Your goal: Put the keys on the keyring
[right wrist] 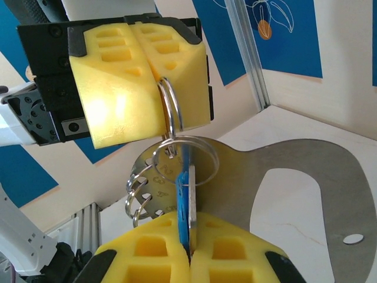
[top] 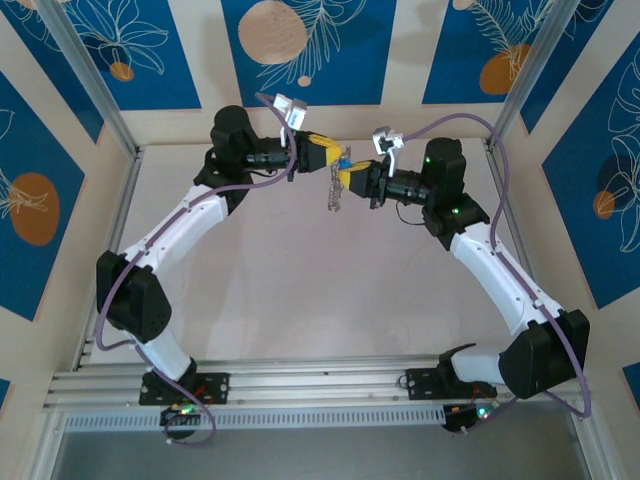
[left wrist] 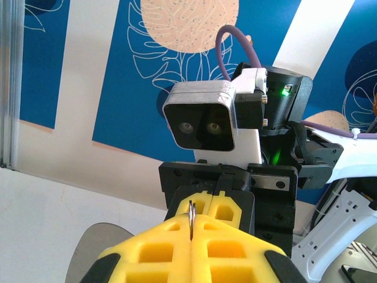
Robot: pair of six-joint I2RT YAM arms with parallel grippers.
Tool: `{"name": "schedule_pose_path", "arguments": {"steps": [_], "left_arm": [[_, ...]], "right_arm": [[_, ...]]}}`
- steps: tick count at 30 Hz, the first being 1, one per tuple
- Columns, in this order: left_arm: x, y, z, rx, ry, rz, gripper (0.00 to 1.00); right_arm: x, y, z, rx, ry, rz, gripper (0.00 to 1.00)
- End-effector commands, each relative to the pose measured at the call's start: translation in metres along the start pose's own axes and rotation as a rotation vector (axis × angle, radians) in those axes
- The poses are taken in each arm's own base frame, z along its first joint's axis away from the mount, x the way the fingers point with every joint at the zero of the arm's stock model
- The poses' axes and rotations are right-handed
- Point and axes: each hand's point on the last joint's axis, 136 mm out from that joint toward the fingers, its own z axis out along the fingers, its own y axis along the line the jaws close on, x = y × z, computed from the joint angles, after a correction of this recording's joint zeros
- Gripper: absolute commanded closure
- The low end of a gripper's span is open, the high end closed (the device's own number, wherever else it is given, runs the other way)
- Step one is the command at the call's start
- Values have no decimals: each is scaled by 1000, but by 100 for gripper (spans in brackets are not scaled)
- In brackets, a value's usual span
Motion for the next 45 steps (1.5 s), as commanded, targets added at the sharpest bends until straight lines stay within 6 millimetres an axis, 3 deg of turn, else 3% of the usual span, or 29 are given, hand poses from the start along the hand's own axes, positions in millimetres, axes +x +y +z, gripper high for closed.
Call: {"name": "schedule_pose_path", "arguments": {"steps": [1, 14, 22, 35, 45], "left_arm": [[-16, -17, 0, 21, -35, 65, 100], [-14, -18, 2, 25, -37, 68, 100], [-12, -18, 2, 22, -38, 68, 100], [-11, -18, 2, 20, -43, 71, 100], [-11, -19, 2, 23, -45, 76, 100]], "right_arm": [[-7, 12, -1, -32, 3, -33, 100], [7, 22, 18, -99, 81, -26, 100], [4, 19, 17, -77, 74, -30, 100], [7, 31, 30, -129, 108, -34, 100], [11, 19, 19, -66, 109, -23, 100]]}}
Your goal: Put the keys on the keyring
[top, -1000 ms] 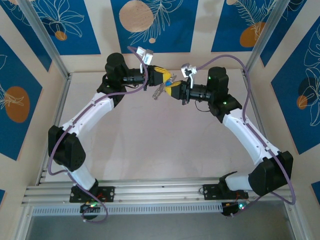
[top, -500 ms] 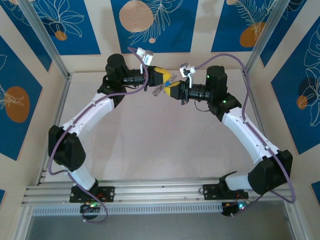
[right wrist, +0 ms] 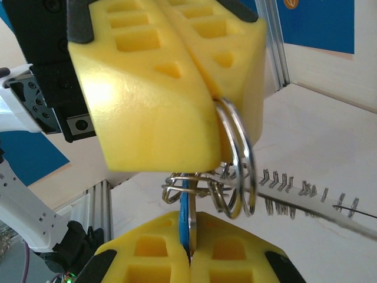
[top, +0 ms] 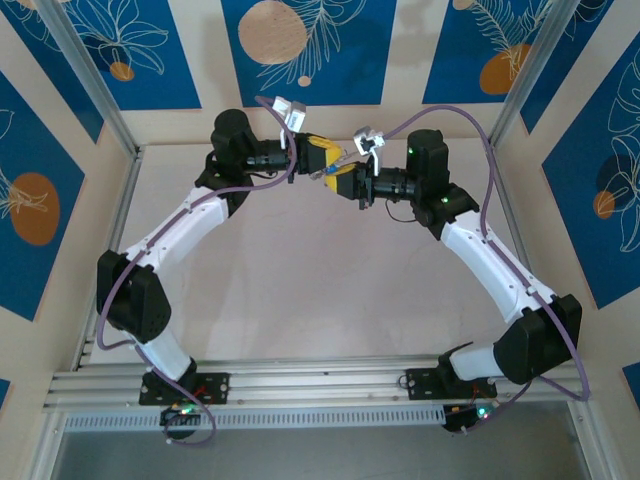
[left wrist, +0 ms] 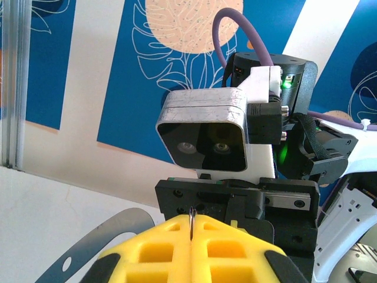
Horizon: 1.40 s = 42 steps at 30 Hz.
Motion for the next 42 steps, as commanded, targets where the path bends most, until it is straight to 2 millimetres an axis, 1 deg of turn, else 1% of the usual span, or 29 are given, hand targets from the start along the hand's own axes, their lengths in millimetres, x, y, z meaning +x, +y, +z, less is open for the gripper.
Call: {"name": "schedule_pose_path", "arguments": {"steps": [1, 3, 4, 6, 7, 9, 10, 16, 22, 27, 30, 37, 42], "left_arm": [[-17, -24, 2, 33, -36, 72, 100], [-19, -24, 2, 28, -41, 73, 100], [-19, -24, 2, 27, -42, 74, 100], [-20, -25, 1, 28, -46, 77, 100], [-20, -25, 1, 27, -47, 78, 100], [-21, -25, 1, 27, -50, 78, 100], [-21, -26, 1, 29, -50, 77, 100], [-22, -27, 1, 33, -54, 78, 100], [-21, -28, 1, 33, -59, 80, 100], [-23, -29, 0, 44, -80, 86, 100], [-24, -28, 1, 44, -90, 81, 100], [-28, -21, -1, 13, -148, 60, 100], [-27, -21, 0, 26, -168, 40, 100]], "right_arm": [[0, 7, -7, -3, 3, -16, 100], [2, 3, -14, 18, -2, -2, 100], [2, 2, -17, 25, -5, 4, 97], [4, -2, -25, 47, -15, 18, 77], [4, -3, -29, 53, -22, 22, 69], [3, -3, -38, 66, -42, 26, 61], [2, -3, -42, 68, -50, 27, 59], [-10, 2, -61, 76, -97, 14, 58], [-34, 4, -72, 63, -182, 12, 58], [-53, -4, -74, 78, -267, 37, 58], [-62, -5, -71, 54, -294, 52, 57], [-69, -11, -63, 14, -316, 85, 57], [-71, -13, -58, 1, -328, 96, 57]]}}
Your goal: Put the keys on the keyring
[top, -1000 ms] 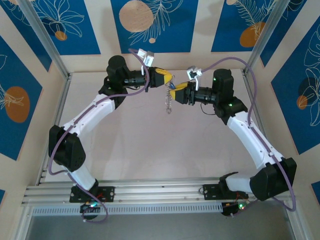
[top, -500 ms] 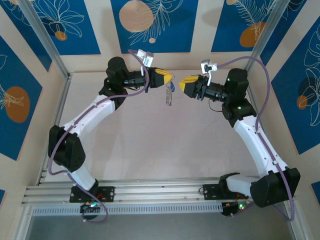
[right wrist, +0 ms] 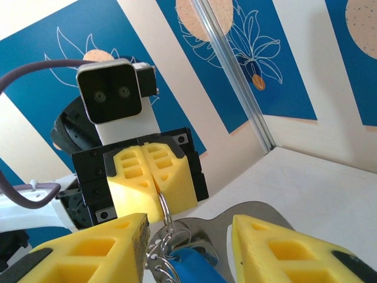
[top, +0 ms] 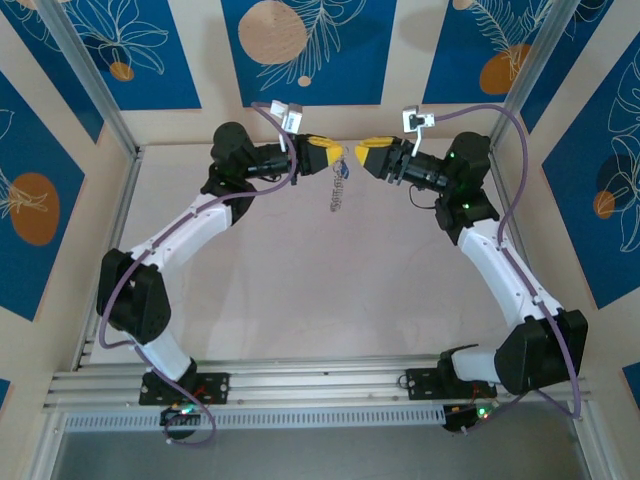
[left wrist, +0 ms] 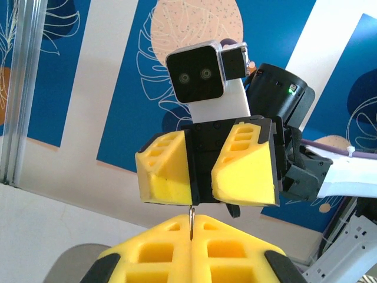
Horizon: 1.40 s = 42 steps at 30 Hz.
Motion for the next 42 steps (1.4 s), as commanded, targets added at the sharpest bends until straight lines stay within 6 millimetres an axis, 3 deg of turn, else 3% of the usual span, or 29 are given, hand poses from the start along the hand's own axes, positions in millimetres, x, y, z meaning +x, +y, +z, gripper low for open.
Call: {"name": "schedule_pose_path", "arguments": {"steps": [1, 10, 20, 26, 30, 34, 38, 42], "left_arm": [[-22, -22, 1, 41, -67, 61, 100], [-21, -24, 3, 50, -71, 59, 100], [-17, -26, 6, 62, -60, 55, 100], [-17, -26, 8, 68, -56, 56, 100], [-16, -26, 10, 76, -49, 54, 100], [-15, -26, 10, 75, -35, 57, 100], [-13, -24, 7, 63, -10, 62, 65], [-11, -21, 2, 45, 7, 69, 51]], "right_arm": [[-9, 9, 4, -33, -34, -13, 58], [-3, 8, 15, -57, -13, 4, 59], [-2, 11, 20, -68, 7, 1, 67], [0, 13, 21, -80, 20, -4, 82], [0, 16, 22, -89, 31, -10, 100], [2, 15, 21, -80, 55, -29, 100], [3, 13, 17, -67, 109, -58, 100], [7, 13, 13, -64, 170, -80, 100]]}}
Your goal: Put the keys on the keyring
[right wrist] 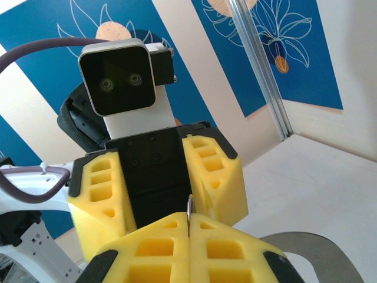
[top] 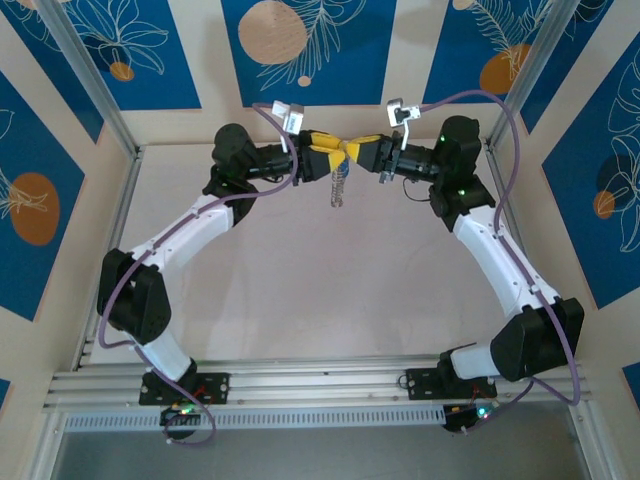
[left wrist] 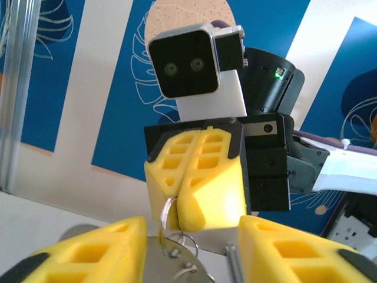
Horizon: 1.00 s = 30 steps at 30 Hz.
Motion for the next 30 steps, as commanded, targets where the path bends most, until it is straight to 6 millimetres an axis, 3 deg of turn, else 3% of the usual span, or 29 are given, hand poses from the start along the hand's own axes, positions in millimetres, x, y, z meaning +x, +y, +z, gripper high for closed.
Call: {"name": "schedule_pose_path", "arguments": {"steps": [1, 13, 30], "left_arm": [[-12, -16, -3, 23, 12, 69, 49], [-2, -6, -22, -49, 152, 120, 41], [13, 4, -19, -11, 263, 96, 44]], "right_arm": [[5, 4, -4, -9, 71, -40, 100], [21, 2, -6, 3, 243, -64, 100], [28, 14, -1, -59, 296, -62, 100]]}}
